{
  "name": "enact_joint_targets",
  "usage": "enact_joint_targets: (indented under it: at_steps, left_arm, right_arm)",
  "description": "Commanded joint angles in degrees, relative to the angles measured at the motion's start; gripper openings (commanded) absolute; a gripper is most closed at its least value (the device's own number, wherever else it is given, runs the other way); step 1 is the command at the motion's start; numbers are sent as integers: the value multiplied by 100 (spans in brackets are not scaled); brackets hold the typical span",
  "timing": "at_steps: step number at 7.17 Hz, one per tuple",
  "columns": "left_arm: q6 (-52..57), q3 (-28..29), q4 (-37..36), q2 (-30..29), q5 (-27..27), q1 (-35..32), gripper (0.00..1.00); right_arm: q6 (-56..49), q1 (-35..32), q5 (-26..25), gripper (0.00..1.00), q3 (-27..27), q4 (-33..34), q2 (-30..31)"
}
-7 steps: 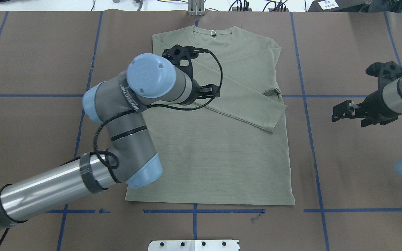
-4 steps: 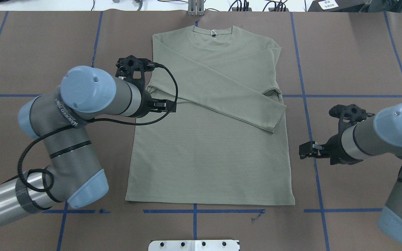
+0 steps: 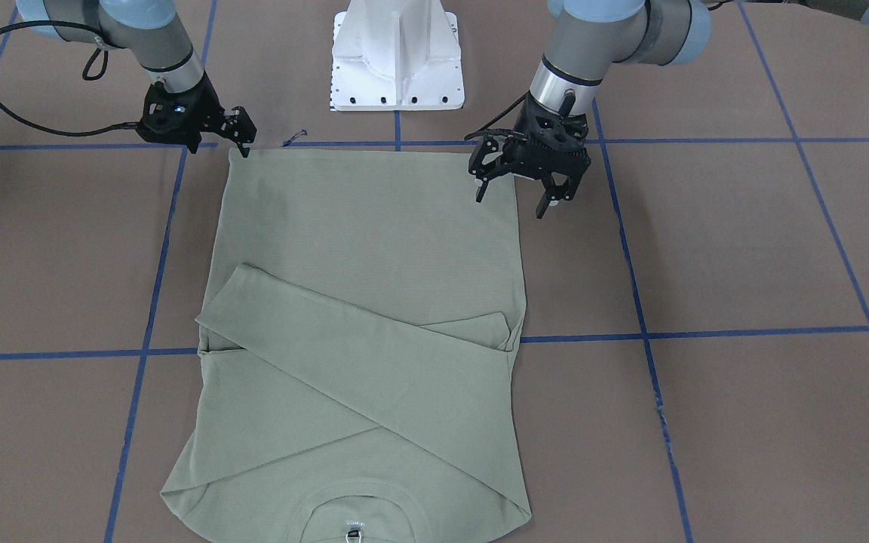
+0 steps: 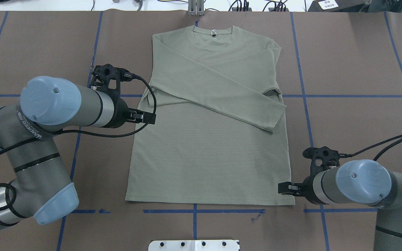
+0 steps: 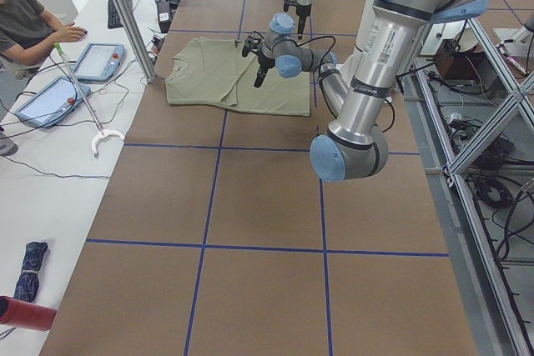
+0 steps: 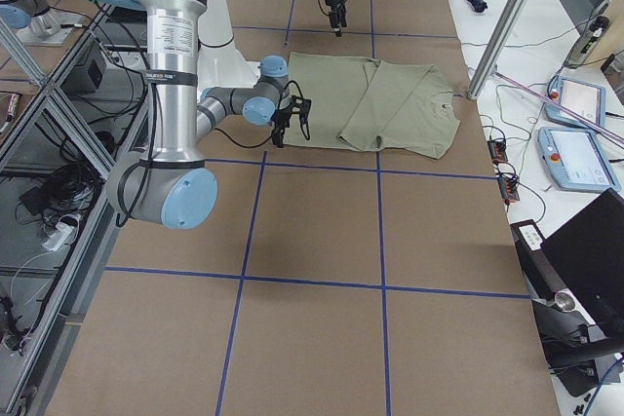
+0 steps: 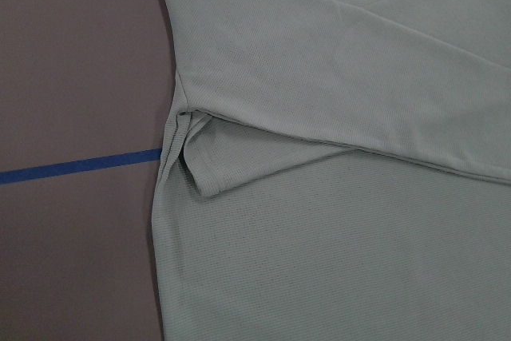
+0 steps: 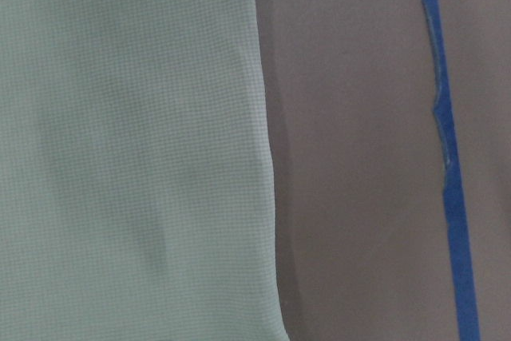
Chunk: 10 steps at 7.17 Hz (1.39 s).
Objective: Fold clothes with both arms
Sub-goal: 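Move both grippers down to the two corners of the shirt hem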
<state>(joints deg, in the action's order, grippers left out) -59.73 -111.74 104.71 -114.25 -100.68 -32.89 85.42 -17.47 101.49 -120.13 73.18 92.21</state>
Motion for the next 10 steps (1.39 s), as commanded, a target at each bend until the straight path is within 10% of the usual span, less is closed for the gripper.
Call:
enact_joint_targets:
  at_steps: [1,5,10]
  left_arm:
    - [-3,-14,5,8,4,11,100]
    - [-30,-23,5,8,4,11,100]
    - [-38,-67,5,16,4,2,100]
  right_arm:
    - [1,147,-24,100,121,3,-10]
    - [-43,209,20,94,306,3,-106]
    - [-61,209,55,48,306,3,-116]
